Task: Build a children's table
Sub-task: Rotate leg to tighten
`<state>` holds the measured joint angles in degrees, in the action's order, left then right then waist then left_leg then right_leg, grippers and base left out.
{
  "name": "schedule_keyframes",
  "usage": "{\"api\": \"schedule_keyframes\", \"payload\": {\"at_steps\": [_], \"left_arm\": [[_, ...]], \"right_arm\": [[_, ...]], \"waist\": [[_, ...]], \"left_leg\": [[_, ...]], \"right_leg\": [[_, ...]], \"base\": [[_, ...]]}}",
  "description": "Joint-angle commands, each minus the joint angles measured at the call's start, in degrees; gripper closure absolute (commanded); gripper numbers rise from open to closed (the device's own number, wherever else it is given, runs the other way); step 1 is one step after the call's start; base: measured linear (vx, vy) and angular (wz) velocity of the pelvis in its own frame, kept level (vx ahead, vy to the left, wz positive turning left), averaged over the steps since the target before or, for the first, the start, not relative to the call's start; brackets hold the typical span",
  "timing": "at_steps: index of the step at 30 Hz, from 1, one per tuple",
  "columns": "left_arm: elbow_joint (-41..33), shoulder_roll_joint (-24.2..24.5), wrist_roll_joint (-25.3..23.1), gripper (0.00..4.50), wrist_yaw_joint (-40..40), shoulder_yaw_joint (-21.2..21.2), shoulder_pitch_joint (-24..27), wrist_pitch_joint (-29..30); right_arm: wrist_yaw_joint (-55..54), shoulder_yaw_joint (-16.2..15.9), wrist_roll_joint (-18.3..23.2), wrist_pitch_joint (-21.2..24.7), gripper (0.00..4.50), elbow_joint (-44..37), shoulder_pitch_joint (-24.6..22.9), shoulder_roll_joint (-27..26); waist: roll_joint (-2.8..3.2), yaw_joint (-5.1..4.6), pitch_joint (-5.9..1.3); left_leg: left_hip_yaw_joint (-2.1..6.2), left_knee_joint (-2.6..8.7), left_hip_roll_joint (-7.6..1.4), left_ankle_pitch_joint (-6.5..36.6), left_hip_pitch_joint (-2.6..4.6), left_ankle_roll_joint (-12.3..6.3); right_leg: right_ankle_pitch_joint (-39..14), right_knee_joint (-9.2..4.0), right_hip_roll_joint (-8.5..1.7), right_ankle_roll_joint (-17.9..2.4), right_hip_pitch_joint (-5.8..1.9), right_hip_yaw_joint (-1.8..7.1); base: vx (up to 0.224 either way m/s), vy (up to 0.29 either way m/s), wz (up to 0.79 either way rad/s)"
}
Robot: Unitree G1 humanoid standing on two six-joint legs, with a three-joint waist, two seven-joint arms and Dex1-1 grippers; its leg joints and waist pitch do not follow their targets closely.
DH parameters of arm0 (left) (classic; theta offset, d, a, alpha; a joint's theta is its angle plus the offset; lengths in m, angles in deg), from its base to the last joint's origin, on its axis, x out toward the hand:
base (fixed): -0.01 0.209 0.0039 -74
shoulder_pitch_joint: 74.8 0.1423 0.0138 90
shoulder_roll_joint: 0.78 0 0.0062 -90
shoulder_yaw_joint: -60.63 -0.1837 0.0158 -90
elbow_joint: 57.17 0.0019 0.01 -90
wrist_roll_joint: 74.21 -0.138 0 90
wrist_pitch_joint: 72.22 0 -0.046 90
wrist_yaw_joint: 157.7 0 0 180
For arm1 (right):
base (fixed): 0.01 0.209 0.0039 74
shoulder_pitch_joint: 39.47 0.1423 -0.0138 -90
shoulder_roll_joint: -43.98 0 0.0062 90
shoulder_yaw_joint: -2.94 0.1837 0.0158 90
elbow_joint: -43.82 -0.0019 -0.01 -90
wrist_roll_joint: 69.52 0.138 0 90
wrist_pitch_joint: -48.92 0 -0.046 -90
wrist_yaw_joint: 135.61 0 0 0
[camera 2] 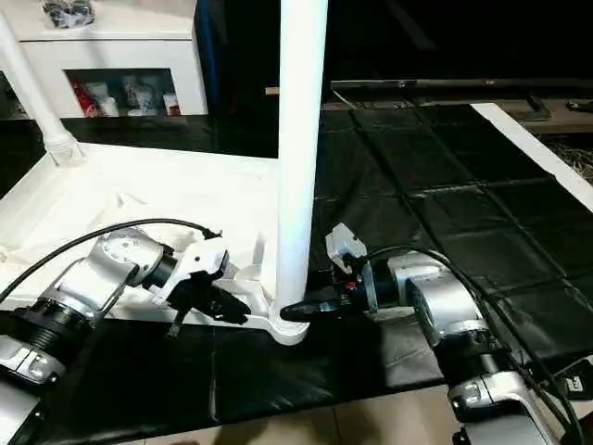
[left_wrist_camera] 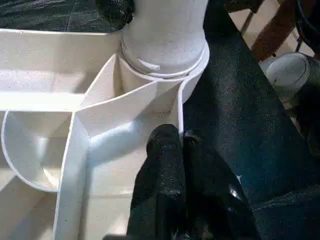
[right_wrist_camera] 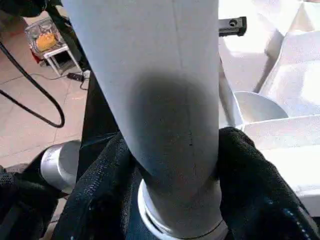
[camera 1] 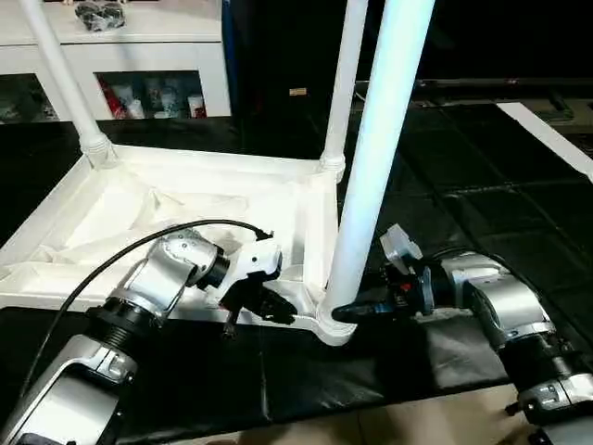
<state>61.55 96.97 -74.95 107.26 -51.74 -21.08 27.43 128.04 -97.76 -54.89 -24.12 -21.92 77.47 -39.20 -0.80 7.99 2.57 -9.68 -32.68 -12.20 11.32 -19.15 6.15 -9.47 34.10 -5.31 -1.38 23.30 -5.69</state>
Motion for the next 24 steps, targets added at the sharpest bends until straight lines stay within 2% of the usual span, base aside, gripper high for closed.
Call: {"api": "schedule_keyframes", "payload": {"at_steps": [1, 3, 5, 6, 9, 10, 12, 14, 17, 20, 21, 24], "left_arm": [[0.05, -2.42, 0.18, 4.50, -3.28, -0.10, -0.80, 1.37], [1.29, -5.01, 0.00, 4.50, -8.79, 1.48, -1.76, 4.37], [1.63, -5.81, -0.05, 4.50, -10.27, 1.84, -2.03, 5.19], [1.84, -6.26, -0.07, 4.50, -11.08, 2.05, -2.19, 5.66], [4.88, -12.31, -0.17, 4.50, -20.18, 4.06, -4.39, 10.75], [5.13, -13.04, -0.06, 4.50, -21.03, 4.28, -4.65, 11.50], [6.16, -15.29, 0.20, 4.50, -23.70, 5.11, -5.59, 13.10], [8.28, -18.81, 0.84, 4.50, -28.50, 7.10, -7.36, 15.03], [9.73, -20.84, 0.91, 4.50, -32.16, 8.44, -8.56, 15.52], [9.64, -21.31, 0.77, 4.50, -32.30, 8.73, -8.79, 15.90], [9.37, -20.90, 0.65, 4.50, -31.97, 8.74, -8.50, 15.86], [8.86, -20.11, 0.42, 4.50, -31.34, 8.65, -7.94, 15.77]], "right_arm": [[-1.05, 0.07, 2.77, 2.61, 2.46, -2.14, -0.75, -1.47], [-8.03, 1.10, 1.54, 3.81, 2.46, -2.58, -1.61, -3.72], [-10.56, 1.34, 0.86, 4.11, 2.46, -2.43, -1.68, -4.58], [-12.03, 1.46, 0.45, 4.26, 2.46, -2.30, -1.68, -5.11], [-27.60, 3.15, -3.56, 7.34, 2.48, 1.55, 0.62, -11.37], [-29.58, 3.50, -3.78, 7.93, 2.48, 1.97, 1.01, -12.23], [-35.49, 4.38, -4.85, 8.17, 2.49, 4.18, 2.64, -14.68], [-42.92, 5.93, -5.47, 8.03, 2.50, 7.69, 5.36, -18.35], [-46.74, 6.57, -5.76, 8.00, 2.50, 10.05, 7.28, -20.43], [-47.88, 7.10, -6.42, 5.41, 2.50, 11.85, 8.51, -22.13], [-46.26, 6.80, -6.56, 5.20, 2.16, 11.53, 8.26, -22.15], [-45.30, 6.59, -6.56, 5.65, 1.95, 10.74, 7.57, -21.94]], "waist": [[0.11, -0.50, -3.62], [0.05, -0.25, -3.44], [0.07, -0.41, -3.24], [-0.03, -0.49, -3.38], [0.04, -1.35, -3.09], [-0.05, -1.96, -3.08], [-0.03, -2.64, -3.25], [0.04, -3.40, -3.35], [0.04, -4.08, -3.50], [-0.02, -4.09, -3.80], [-0.01, -4.12, -3.74], [-0.02, -4.13, -3.59]], "left_leg": [[-0.52, 3.25, -1.03, 7.72, -0.43, -3.29], [-0.49, 3.34, -0.96, 8.67, -0.36, -2.78], [-0.51, 3.41, -0.76, 10.27, -0.17, -1.89], [-0.24, 3.55, -0.62, 10.44, -0.34, -1.54], [-0.25, 3.59, -0.37, 11.62, -0.13, -0.59], [-0.06, 3.60, -0.13, 11.94, -0.32, -0.19], [0.10, 3.63, -0.05, 11.29, -0.60, -0.32], [0.13, 3.51, 0.03, 10.81, -0.74, -0.86], [0.03, 3.33, 0.10, 10.12, -0.70, -1.64], [0.04, 3.27, -0.16, 7.53, -1.03, -2.83], [-0.06, 3.24, -0.17, 7.31, -1.00, -3.41], [-0.11, 3.29, -0.23, 7.67, -0.93, -4.04]], "right_leg": [[-13.31, -3.60, -2.76, -11.19, -3.56, 2.81], [-15.56, -3.89, -2.80, -10.51, -3.49, 2.77], [-19.33, -4.44, -2.83, -9.14, -3.24, 2.72], [-21.67, -4.59, -2.94, -7.92, -3.58, 2.55], [-25.62, -5.19, -2.79, -6.11, -3.05, 2.50], [-27.64, -5.39, -2.80, -5.26, -3.22, 2.30], [-27.58, -5.49, -2.86, -4.68, -3.33, 2.27], [-25.57, -5.38, -2.77, -5.34, -3.36, 2.24], [-22.54, -5.12, -2.62, -7.06, -3.27, 2.34], [-15.43, -4.31, -2.68, -9.45, -3.66, 2.51], [-13.71, -4.17, -2.63, -10.29, -3.69, 2.51], [-13.58, -4.19, -2.70, -10.93, -3.79, 2.56]], "base": [[0.000, 0.000, 0.00], [0.000, 0.000, 0.00], [0.000, 0.000, 0.00], [0.000, 0.000, 0.00], [0.000, 0.000, 0.00], [0.000, 0.000, 0.00], [0.000, 0.000, 0.00], [0.000, 0.000, 0.00], [0.000, 0.000, 0.00], [0.000, 0.000, 0.00], [0.000, 0.000, 0.00], [0.000, 0.000, 0.00]]}}
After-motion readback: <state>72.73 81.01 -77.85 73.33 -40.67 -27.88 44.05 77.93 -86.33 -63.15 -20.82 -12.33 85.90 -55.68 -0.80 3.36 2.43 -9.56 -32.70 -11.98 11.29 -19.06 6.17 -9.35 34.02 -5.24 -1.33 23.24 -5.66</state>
